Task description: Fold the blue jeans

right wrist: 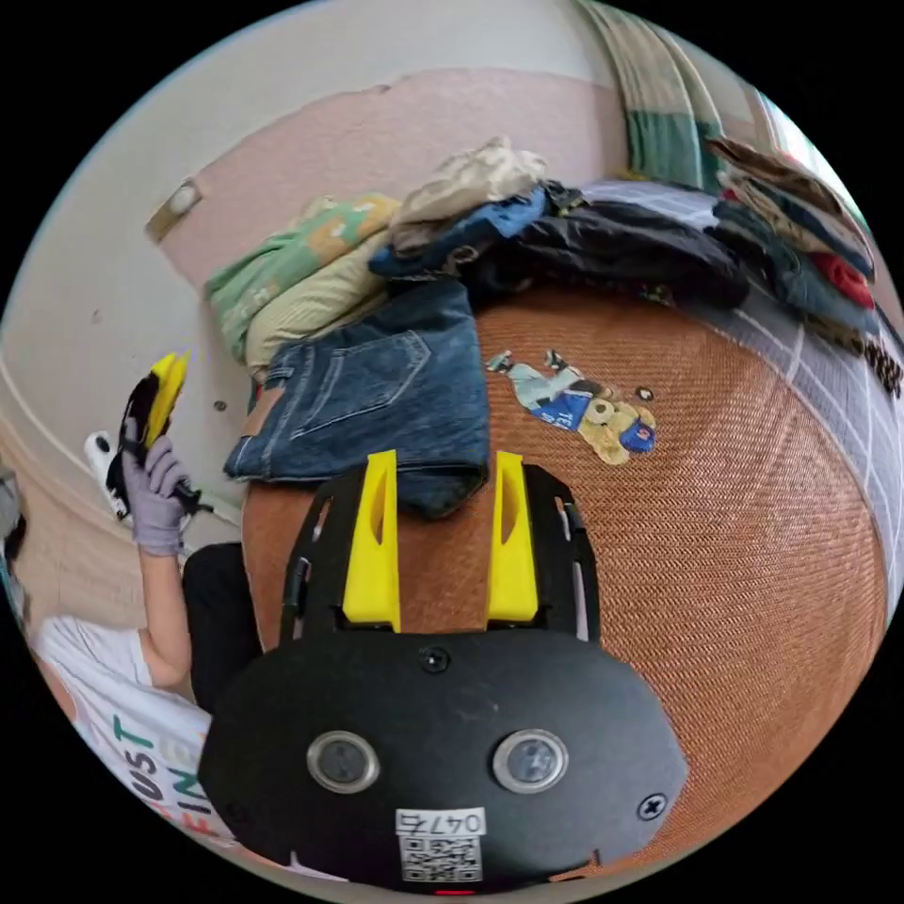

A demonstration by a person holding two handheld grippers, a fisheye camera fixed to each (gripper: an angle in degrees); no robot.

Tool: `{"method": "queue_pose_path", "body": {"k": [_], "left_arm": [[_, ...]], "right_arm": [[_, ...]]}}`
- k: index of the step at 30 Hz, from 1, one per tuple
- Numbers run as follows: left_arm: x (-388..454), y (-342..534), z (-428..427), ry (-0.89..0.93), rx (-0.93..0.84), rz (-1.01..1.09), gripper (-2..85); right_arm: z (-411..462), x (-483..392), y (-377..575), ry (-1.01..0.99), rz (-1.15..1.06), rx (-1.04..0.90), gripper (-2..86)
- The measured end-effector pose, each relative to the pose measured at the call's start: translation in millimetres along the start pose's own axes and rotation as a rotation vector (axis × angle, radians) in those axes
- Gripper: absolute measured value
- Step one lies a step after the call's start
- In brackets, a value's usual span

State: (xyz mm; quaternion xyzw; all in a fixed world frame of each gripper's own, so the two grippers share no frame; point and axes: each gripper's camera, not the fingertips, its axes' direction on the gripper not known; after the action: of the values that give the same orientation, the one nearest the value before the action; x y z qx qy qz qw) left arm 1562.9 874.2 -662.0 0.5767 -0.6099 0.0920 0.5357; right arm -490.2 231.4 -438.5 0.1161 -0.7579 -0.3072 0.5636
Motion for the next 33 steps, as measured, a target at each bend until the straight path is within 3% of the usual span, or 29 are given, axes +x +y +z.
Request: {"method": "queue_pose_path", "body": {"k": [4, 9, 13, 19, 23, 25, 29, 33], "left_arm": [[-69, -1, -28, -0.084, 0.073, -0.124, 7.1], [-94, 9, -27, -0.108, 0.029, -0.099, 7.4], [-75, 22, -6, -0.062, -0.039, -0.054, 7.8], [20, 52, 42, 0.052, -0.174, 0.156, 8.1], [88, 93, 89, 0.179, -0.318, 0.248, 8.1], [118, 111, 111, 0.237, -0.401, 0.284, 8.4], [199, 153, 145, 0.290, -0.533, 0.409, 9.8], [266, 186, 169, 0.342, -0.668, 0.414, 10.2]], "right_arm": [[24, 5, -28, -0.100, 0.138, -0.043, 4.7], [-34, -88, -46, 0.071, -0.103, -0.068, 0.8], [-128, -168, -2, 0.208, -0.245, 0.034, 0.3], [-242, -137, 174, 0.466, 0.029, 0.134, 0.3], [-256, -87, 316, 0.659, 0.319, -0.043, 4.1], [-270, -97, 362, 0.734, 0.371, -0.030, 7.1], [-291, -190, 407, 0.641, 0.161, 0.216, 9.4], [-239, -260, 386, 0.449, -0.084, 0.182, 11.3]]}}
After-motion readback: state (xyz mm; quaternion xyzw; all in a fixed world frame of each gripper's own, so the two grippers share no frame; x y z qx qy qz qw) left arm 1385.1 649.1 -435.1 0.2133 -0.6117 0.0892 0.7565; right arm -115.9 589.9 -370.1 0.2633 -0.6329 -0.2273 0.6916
